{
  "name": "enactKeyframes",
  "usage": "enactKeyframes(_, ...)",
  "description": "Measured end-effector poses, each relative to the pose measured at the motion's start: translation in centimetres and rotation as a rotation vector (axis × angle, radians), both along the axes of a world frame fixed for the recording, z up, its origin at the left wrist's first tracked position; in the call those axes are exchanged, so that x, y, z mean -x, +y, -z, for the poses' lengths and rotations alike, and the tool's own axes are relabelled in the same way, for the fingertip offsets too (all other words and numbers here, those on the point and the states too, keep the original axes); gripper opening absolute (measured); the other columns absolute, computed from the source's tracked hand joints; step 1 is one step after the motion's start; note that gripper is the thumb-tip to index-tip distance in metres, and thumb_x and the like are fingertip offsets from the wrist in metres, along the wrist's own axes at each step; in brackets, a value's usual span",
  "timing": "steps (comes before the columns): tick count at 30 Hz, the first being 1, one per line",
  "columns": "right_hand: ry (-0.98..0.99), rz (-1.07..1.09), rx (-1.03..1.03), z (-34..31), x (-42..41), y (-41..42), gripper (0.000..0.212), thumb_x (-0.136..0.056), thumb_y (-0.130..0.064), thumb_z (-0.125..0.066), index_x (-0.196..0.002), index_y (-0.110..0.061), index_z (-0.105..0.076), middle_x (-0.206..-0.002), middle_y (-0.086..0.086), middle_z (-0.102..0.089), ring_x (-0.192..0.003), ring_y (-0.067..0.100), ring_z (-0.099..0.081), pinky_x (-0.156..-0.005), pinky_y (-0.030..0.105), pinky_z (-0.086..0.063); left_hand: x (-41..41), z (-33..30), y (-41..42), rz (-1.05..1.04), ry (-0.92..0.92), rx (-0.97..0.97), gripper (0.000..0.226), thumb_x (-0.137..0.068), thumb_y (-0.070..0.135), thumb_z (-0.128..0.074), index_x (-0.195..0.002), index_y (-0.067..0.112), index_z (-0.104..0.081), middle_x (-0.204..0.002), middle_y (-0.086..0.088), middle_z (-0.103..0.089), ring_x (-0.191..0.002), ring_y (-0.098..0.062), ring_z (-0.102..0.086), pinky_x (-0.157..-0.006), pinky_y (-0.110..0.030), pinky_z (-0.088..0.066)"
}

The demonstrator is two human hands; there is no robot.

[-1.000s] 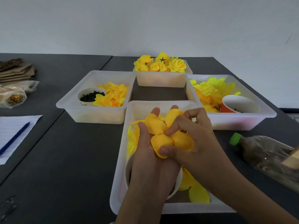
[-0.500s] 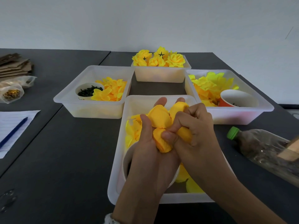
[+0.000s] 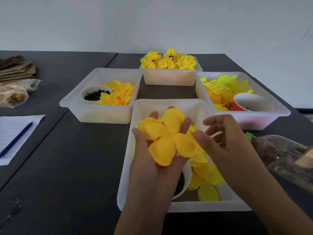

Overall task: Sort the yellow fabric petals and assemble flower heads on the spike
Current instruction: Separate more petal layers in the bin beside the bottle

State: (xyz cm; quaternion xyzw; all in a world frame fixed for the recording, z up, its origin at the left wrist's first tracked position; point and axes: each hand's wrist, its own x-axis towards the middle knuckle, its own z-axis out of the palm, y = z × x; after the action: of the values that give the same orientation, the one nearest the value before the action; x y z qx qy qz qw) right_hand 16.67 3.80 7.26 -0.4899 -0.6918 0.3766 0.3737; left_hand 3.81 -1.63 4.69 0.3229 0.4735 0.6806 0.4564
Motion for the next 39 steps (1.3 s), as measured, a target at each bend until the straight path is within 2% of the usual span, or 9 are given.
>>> enactKeyframes(1,0.007,-0.13,0.129,0.0,-0.5,0.3,0.047,-0.063,-0.063,-0.054,-0.095,-0.03,-0.059,-0.077,-0.008,-0.062,-0.064,0.007,-0.056,-0.057,0.023,-0.045,0.2,-0.5,0.1,0.045,-0.157,-0.022,0.051,-0.091,0.048,-0.054,-0.136,0.025,-0.049,-0.131,-0.01,-0.06,-0.127,-0.033,-0.053,-0.108,-0.037,-0.038)
enactKeyframes(3,0.141,-0.413,0.362,0.0,-1.2,0.7,0.039,-0.076,-0.045,-0.063,-0.089,-0.009,-0.067,-0.067,0.0,-0.061,-0.057,0.013,-0.052,-0.053,0.024,-0.045,0.7,-0.6,0.3,0.115,-0.306,-0.023,0.055,-0.082,0.06,-0.042,-0.129,0.034,-0.056,-0.123,-0.007,-0.067,-0.113,-0.03,-0.064,-0.105,-0.052,-0.043)
enactKeyframes(6,0.2,-0.54,0.439,-0.1,-1.9,0.9,0.03,-0.075,-0.03,-0.071,-0.091,-0.005,-0.07,-0.071,0.011,-0.057,-0.059,0.016,-0.048,-0.056,0.022,-0.045,0.6,-0.3,0.3,0.049,-0.134,0.031,0.053,-0.082,0.062,-0.039,-0.122,0.035,-0.061,-0.112,0.005,-0.072,-0.105,-0.016,-0.068,-0.096,-0.041,-0.052)
enactKeyframes(11,0.205,-0.483,0.44,-0.1,-2.3,0.9,0.03,-0.073,-0.028,-0.074,-0.086,-0.001,-0.071,-0.066,0.01,-0.054,-0.058,0.014,-0.048,-0.055,0.02,-0.044,0.5,0.2,-0.2,-0.031,0.369,0.019,0.061,-0.079,0.061,-0.063,-0.133,0.038,-0.047,-0.116,0.02,-0.065,-0.106,-0.002,-0.063,-0.087,-0.026,-0.054)
enactKeyframes(18,0.196,-0.338,0.278,0.3,-1.7,-0.7,0.031,-0.068,-0.044,-0.065,-0.079,-0.015,-0.072,-0.061,0.004,-0.054,-0.057,0.012,-0.047,-0.057,0.021,-0.043,0.2,0.7,-0.6,-0.052,0.395,-0.011,0.067,-0.067,0.045,-0.071,-0.128,0.04,-0.045,-0.119,0.005,-0.063,-0.103,-0.016,-0.066,-0.081,-0.04,-0.058)
enactKeyframes(24,0.242,-0.227,0.109,0.4,-0.7,-1.9,0.018,-0.075,-0.037,-0.06,-0.064,-0.024,-0.066,-0.049,-0.011,-0.055,-0.047,-0.001,-0.049,-0.048,0.009,-0.039,-0.6,0.9,-0.8,-0.126,0.392,-0.041,0.071,-0.064,0.057,-0.068,-0.128,0.039,-0.043,-0.117,0.01,-0.062,-0.098,-0.015,-0.067,-0.07,-0.03,-0.057)
enactKeyframes(31,0.28,-0.13,0.107,1.1,-0.3,-2.1,0.034,-0.071,-0.048,-0.06,-0.059,-0.016,-0.061,-0.046,-0.007,-0.046,-0.044,0.003,-0.04,-0.046,0.015,-0.037,-1.0,1.1,-0.9,-0.149,0.381,-0.054,0.066,-0.069,0.053,-0.071,-0.128,0.038,-0.044,-0.109,0.011,-0.066,-0.093,-0.012,-0.069,-0.066,-0.024,-0.056)
enactKeyframes(35,0.352,-0.16,0.09,1.1,0.1,-2.6,0.039,-0.067,-0.05,-0.061,-0.076,-0.012,-0.065,-0.057,-0.006,-0.059,-0.051,0.001,-0.051,-0.051,0.011,-0.043,-1.2,0.9,-0.5,-0.206,0.303,-0.061,0.065,-0.075,0.046,-0.077,-0.13,0.038,-0.044,-0.113,0.011,-0.064,-0.094,-0.006,-0.068,-0.066,-0.016,-0.054)
enactKeyframes(39,0.319,-0.197,0.136,1.9,0.5,-3.5,0.043,-0.068,-0.045,-0.063,-0.108,-0.029,-0.061,-0.1,-0.017,-0.069,-0.092,0.001,-0.065,-0.073,0.017,-0.053,-1.1,1.0,-0.3,-0.209,0.2,0.017,0.067,-0.069,0.049,-0.066,-0.129,0.045,-0.036,-0.119,0.001,-0.063,-0.096,-0.013,-0.069,-0.072,-0.029,-0.058)
